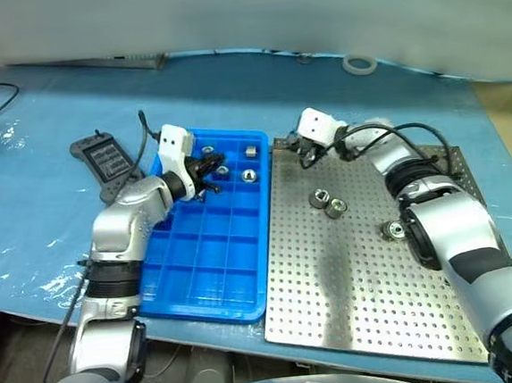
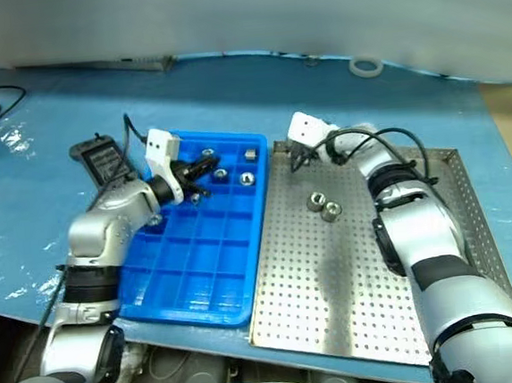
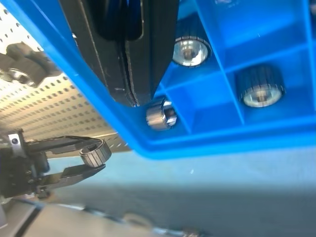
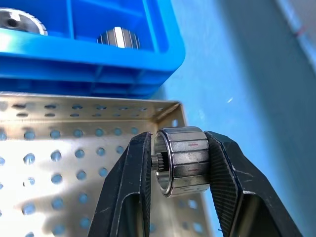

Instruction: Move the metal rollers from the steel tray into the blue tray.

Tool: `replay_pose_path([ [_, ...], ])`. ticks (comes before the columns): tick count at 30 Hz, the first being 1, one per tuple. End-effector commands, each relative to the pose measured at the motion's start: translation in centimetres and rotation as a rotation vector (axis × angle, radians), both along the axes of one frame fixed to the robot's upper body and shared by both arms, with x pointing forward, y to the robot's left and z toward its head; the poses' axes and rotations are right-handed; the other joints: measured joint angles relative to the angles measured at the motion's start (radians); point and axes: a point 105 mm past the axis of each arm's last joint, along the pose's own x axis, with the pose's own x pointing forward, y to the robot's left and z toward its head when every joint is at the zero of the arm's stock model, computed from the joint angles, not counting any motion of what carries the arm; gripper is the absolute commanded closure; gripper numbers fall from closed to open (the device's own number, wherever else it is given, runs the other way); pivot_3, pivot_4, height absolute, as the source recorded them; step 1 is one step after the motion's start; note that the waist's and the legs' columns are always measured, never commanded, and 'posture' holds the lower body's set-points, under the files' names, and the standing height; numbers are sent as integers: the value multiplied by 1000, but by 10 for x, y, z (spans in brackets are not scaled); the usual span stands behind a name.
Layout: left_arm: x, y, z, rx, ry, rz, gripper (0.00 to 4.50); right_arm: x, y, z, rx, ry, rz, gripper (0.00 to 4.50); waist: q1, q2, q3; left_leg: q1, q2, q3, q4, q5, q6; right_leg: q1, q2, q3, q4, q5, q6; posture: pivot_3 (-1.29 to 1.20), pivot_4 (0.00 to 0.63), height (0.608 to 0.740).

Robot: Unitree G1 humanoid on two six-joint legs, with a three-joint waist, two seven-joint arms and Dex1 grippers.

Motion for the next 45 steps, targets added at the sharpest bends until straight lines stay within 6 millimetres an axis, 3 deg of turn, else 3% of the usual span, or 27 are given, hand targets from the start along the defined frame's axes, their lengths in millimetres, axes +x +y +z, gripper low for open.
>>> replay_pose_path([
  [1, -13, 6, 35, -6, -108, -118, 4500, -18, 8, 31, 73, -96, 134, 3255, -3, 0, 0, 0, 0, 0, 0, 0, 0, 0, 0, 0, 0, 0, 0, 110, 150, 740],
  [6, -21, -5, 36, -66, -78, -256, 4500, -58, 25, 58, 239, -136, 204, 3255, -1, 0, 0, 1, 1, 1, 0, 0, 1, 1, 1, 1, -2, 0, 0, 60, 150, 740],
  [9, -16, -20, 48, -295, 29, -303, 4500, -81, 39, 62, 207, -186, 233, 3255, 1, 1, 1, 1, 1, 1, 0, 1, 0, 3, 1, 1, -3, 1, 0, 41, 150, 740],
  [12, -8, -29, 34, -228, 51, -293, 4500, -95, 49, 67, 213, -205, 239, 3255, -8, 1, 1, 4, 1, 1, 0, 2, 0, 7, 1, 1, -5, 2, -3, 4, 150, 740],
  [14, -6, -31, 42, -359, 120, -325, 4500, -110, 62, 77, 249, -223, 276, 3255, -22, 1, 1, 9, 1, 1, -2, 2, 0, 11, 1, 1, -7, 2, -2, -20, 150, 740],
  [20, -15, -46, 39, -434, 223, -431, 4500, -114, 67, 76, 235, -220, 287, 3255, -46, 1, 1, 10, 2, 1, -6, 5, -5, 11, 2, 0, -8, 3, -1, -38, 150, 740],
  [24, -28, -48, 51, -486, 168, -523, 4500, -116, 68, 76, 229, -206, 300, 3255, -55, 1, 1, 9, 2, 1, -7, 5, -6, 11, 2, 0, -10, 3, -1, -40, 150, 740],
  [28, -34, -48, 54, -510, 174, -567, 3711, -113, 66, 74, 211, -206, 295, 3255, -57, 1, 1, 9, 2, 1, -8, 5, -5, 11, 2, 0, -11, 3, -1, -39, 150, 740],
  [35, -39, -53, 52, -519, 232, -602, 1373, -113, 70, 74, 200, -212, 307, 3255, -57, 1, 1, 9, 2, 1, -8, 5, -5, 11, 2, 0, -10, 3, -1, -42, 150, 740],
  [45, -25, -80, 35, -527, 312, -570, 1373, -113, 76, 79, 188, -238, 331, 3255, -56, 1, 1, 9, 1, 1, -8, 5, -5, 11, 2, 0, -10, 3, -1, -50, 150, 740],
])
